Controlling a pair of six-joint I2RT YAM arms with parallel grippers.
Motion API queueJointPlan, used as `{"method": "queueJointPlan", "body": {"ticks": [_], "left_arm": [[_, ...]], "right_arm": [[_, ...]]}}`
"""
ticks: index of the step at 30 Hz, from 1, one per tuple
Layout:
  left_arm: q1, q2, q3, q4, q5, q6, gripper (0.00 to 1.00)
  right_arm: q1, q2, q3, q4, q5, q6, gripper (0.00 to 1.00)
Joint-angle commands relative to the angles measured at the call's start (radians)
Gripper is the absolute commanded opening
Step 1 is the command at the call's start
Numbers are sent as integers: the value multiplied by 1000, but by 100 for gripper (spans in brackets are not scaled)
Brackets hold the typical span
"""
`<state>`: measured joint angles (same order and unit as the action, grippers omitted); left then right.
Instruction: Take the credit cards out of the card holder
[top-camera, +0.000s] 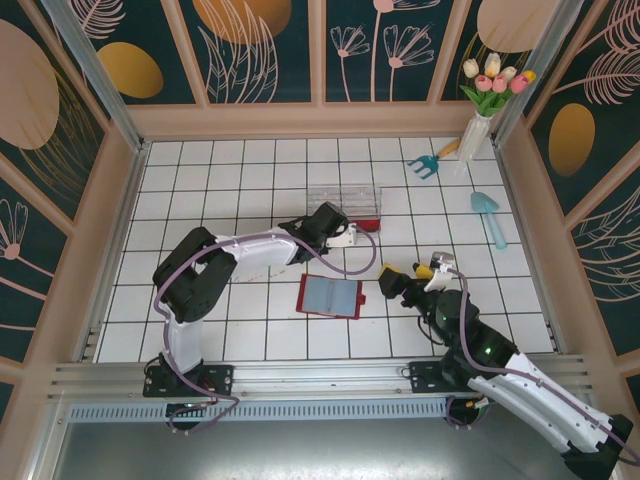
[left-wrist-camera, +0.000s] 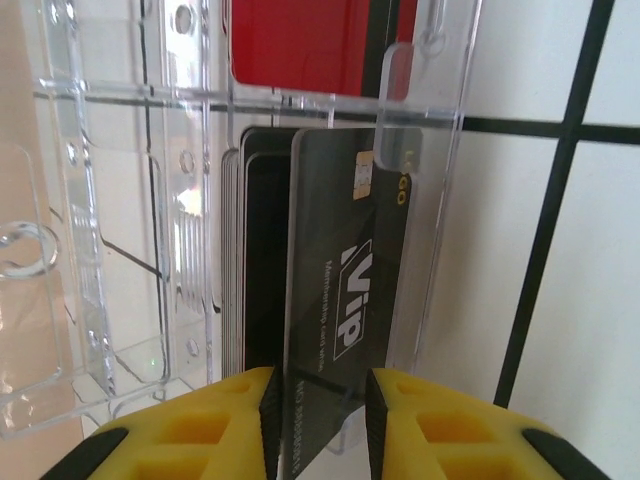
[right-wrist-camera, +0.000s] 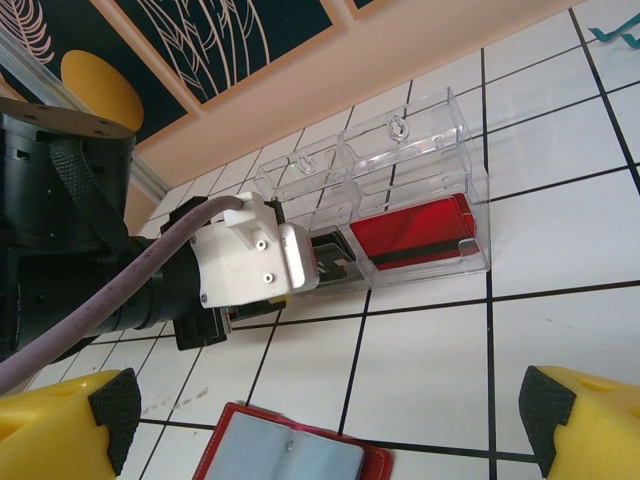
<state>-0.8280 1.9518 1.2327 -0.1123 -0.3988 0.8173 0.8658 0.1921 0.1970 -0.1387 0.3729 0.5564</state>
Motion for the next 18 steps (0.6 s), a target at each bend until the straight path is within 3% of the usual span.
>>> {"method": "queueJointPlan", "body": {"ticks": [1, 18], "left_arm": [[8, 24, 27, -5, -29, -19, 32], [21, 18, 94, -25, -34, -71, 39]], "right_arm": [[0, -15, -8, 2, -4, 4, 99], [-1, -15, -13, 2, -21, 5, 99]]}}
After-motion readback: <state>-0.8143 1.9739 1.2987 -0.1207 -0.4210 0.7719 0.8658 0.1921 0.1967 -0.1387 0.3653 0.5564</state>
